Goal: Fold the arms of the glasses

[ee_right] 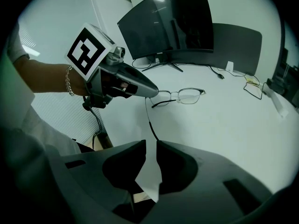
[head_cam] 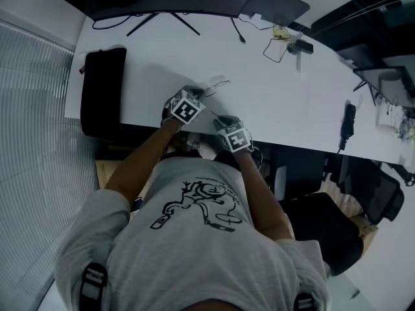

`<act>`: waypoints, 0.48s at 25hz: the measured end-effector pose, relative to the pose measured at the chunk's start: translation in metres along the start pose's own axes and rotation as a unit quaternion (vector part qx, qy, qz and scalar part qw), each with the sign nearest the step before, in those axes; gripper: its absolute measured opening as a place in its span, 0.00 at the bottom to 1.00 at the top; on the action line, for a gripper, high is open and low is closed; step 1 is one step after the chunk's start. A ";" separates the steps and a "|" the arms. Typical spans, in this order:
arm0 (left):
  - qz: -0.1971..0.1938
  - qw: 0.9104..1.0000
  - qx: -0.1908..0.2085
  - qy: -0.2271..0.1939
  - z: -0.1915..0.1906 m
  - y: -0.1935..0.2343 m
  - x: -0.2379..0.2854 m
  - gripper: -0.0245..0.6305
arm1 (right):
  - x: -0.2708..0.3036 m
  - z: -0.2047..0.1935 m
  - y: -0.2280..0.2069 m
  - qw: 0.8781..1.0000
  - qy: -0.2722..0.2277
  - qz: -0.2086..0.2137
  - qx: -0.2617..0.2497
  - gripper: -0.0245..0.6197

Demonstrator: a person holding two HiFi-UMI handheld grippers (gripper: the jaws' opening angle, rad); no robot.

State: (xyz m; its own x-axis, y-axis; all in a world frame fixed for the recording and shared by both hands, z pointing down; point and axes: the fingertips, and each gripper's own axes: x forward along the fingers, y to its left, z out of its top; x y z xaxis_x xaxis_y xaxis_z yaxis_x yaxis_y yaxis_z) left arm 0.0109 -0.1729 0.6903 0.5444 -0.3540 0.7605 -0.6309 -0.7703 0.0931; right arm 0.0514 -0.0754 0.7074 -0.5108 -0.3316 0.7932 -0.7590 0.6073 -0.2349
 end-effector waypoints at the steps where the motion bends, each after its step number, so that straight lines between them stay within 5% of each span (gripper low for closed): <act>1: -0.001 1.000 0.001 0.001 -0.001 0.000 0.000 0.09 | 0.000 -0.001 -0.002 1.000 0.003 -0.003 0.003 0.16; 12: -0.015 1.000 0.006 0.004 -0.008 0.000 -0.003 0.09 | -0.006 0.009 -0.007 1.000 0.013 -0.020 0.020 0.16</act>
State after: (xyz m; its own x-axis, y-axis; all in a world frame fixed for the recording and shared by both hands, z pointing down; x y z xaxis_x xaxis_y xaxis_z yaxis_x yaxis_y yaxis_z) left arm 0.0044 -0.1678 0.6934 0.5586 -0.3274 0.7621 -0.6084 -0.7862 0.1081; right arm 0.0559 -0.0837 0.6992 -0.4692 -0.3364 0.8165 -0.7950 0.5635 -0.2247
